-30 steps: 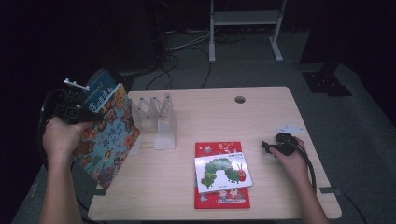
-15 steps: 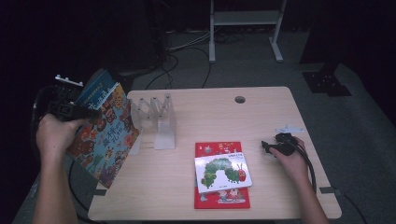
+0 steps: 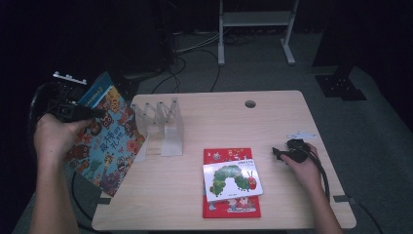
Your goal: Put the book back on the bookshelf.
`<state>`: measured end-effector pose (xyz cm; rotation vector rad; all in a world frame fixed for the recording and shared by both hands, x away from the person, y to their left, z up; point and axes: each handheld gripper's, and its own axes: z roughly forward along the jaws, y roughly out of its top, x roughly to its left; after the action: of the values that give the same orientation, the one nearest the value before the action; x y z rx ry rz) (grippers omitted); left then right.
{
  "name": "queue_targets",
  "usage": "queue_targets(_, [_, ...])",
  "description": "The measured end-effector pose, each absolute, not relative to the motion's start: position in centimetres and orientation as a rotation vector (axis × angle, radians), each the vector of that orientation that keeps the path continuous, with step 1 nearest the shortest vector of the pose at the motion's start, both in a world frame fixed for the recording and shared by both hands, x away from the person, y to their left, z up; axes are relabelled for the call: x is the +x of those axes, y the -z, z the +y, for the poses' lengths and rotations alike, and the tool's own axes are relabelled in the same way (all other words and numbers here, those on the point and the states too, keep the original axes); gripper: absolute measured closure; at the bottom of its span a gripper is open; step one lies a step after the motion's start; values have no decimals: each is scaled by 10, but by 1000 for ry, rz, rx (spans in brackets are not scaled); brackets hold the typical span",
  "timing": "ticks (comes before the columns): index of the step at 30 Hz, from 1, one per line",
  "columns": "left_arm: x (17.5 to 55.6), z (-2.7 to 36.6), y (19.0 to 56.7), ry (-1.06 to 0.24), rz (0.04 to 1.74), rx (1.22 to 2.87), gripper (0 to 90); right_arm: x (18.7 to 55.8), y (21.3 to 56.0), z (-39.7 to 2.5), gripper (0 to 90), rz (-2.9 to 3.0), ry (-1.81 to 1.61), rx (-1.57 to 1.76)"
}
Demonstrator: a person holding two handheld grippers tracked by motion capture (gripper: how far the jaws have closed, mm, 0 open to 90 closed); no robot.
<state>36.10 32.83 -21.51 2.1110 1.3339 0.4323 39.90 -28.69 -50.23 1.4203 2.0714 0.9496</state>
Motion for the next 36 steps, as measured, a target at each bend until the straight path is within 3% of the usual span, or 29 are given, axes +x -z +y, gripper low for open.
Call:
queue_targets(9, [363, 311, 238, -428, 1194, 2121, 654, 399, 502, -287, 255, 2079, -950, 1416])
queue_targets(15, [366, 298, 258, -406, 1141, 2163, 546, 398, 502, -286, 258, 2073, -947, 1422])
queue_targets(23, [364, 277, 283, -365, 1112, 2213, 479, 396, 502, -284, 290, 2056, -942, 1434])
queue_targets(27, [363, 267, 296, -348, 1103, 2226, 463, 393, 501, -284, 361, 2072, -945, 1416])
queue_targets(36, [359, 241, 335, -297, 1039, 2292, 404, 376, 497, -278, 386, 2140, -923, 1393])
